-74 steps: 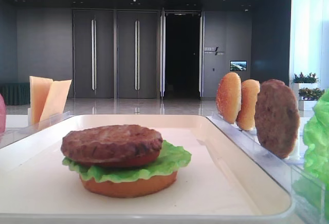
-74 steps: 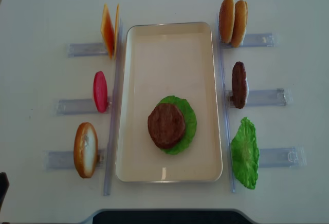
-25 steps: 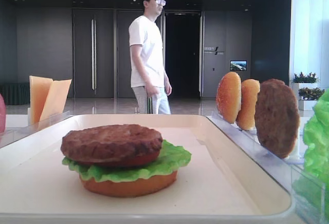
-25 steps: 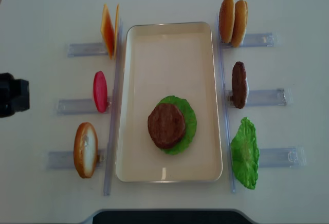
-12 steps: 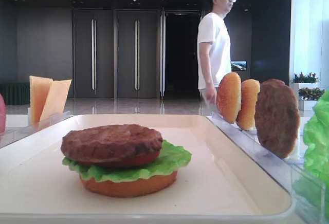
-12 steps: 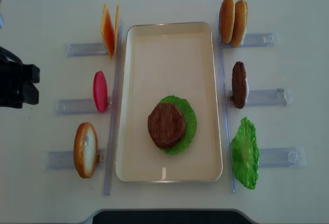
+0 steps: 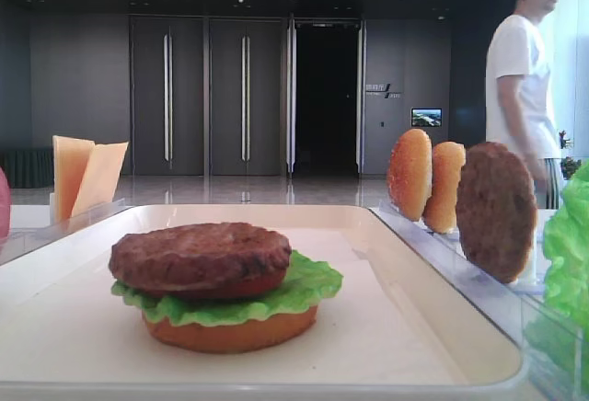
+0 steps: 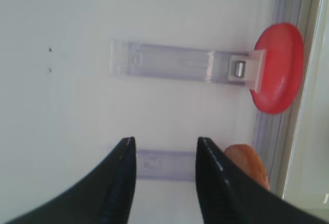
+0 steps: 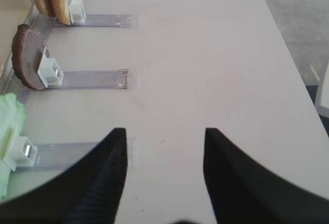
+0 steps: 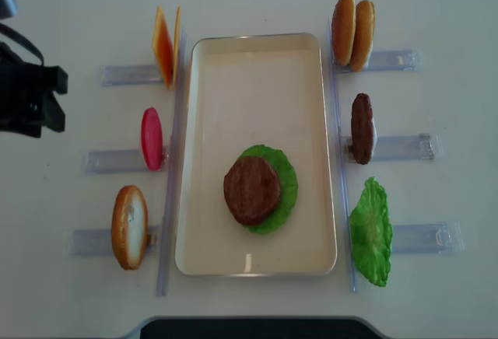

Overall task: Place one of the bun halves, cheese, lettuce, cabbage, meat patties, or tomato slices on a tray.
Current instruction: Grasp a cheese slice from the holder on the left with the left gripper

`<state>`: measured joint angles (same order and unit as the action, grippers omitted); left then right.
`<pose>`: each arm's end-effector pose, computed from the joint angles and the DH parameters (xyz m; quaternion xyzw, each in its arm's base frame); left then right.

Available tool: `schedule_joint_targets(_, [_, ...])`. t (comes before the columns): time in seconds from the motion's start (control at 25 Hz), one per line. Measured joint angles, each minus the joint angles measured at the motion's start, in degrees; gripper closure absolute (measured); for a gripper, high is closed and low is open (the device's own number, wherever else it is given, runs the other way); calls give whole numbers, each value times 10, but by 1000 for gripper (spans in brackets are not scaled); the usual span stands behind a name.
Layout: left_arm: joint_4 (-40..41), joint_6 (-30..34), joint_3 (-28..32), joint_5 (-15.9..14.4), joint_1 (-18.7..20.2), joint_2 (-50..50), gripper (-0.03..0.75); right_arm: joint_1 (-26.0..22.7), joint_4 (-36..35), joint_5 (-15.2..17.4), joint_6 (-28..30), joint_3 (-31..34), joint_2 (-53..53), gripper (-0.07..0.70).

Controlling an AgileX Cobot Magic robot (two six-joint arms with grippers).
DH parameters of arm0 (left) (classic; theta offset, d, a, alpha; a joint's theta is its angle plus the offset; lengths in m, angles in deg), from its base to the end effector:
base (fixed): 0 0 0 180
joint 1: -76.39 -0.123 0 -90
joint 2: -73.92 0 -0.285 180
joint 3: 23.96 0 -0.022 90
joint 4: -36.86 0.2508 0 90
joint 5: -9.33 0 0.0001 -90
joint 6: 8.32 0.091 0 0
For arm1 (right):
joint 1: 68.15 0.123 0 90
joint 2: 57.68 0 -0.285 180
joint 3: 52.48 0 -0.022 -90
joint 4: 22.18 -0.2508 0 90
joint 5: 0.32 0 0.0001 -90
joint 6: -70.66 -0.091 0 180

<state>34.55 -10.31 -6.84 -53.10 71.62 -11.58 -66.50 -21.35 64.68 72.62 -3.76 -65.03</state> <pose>0.2500 0.0176 0.2859 -0.0654 0.9892 -0.0158 0.1305 -0.0089 -0.0015 0.2707 -0.0269 0.8702 -0.0086 0.4919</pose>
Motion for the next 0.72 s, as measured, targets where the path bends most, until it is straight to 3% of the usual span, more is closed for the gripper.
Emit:
schedule_joint_targets(0.32, [0, 0, -152, -1, 0, -145, 412, 0, 0, 0, -1, 0, 0, 272])
schedule_joint_targets(0.72, [0, 0, -365, -27, 0, -319, 412, 0, 0, 0, -1, 0, 0, 272])
